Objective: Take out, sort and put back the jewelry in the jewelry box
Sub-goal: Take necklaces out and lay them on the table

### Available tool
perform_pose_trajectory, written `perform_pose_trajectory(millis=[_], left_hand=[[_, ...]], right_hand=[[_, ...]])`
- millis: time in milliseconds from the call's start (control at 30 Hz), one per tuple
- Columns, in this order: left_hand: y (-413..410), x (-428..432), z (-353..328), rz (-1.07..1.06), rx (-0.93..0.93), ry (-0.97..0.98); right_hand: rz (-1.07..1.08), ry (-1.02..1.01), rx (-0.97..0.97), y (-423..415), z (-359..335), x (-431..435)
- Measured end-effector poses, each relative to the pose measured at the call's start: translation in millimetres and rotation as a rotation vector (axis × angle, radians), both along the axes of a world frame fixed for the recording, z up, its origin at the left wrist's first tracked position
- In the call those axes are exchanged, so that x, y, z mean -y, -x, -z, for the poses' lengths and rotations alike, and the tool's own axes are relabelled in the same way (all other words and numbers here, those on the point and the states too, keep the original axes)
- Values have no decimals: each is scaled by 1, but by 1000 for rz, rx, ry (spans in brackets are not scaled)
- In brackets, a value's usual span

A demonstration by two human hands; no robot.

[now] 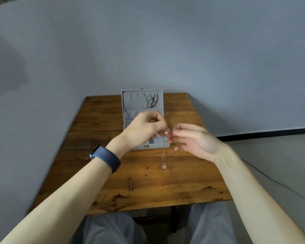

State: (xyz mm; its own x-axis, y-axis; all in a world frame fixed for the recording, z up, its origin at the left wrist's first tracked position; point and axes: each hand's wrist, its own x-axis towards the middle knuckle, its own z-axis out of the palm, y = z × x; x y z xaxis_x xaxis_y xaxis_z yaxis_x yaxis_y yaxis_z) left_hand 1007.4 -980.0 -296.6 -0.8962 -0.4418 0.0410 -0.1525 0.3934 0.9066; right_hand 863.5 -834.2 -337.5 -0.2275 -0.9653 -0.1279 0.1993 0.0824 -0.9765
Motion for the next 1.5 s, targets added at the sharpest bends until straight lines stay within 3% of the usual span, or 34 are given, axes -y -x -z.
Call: perform_pose_trajectory(millis=[133,367,733,967,1133,1367,1500], left_hand=[[4,1,2,-15,67,-27],[5,10,0,-38,80,-16],[2,17,16,43,223,-235],[5,15,17,249,533,-11],[11,16,22,225,446,-16],[16,18,16,287,257,-209],[28,19,14,211,159,-299]], right_hand=[[26,-26,29,-12,7,1],[113,-58,-327,-26,21,7],[140,-13,-104,-21,39,-6],[123,-38,-168,-16,38,-12],[118,-58,-212,-17,40,-13],[146,-146,-305,-24,59,-20],[219,-228,-350,-37,86,-29]])
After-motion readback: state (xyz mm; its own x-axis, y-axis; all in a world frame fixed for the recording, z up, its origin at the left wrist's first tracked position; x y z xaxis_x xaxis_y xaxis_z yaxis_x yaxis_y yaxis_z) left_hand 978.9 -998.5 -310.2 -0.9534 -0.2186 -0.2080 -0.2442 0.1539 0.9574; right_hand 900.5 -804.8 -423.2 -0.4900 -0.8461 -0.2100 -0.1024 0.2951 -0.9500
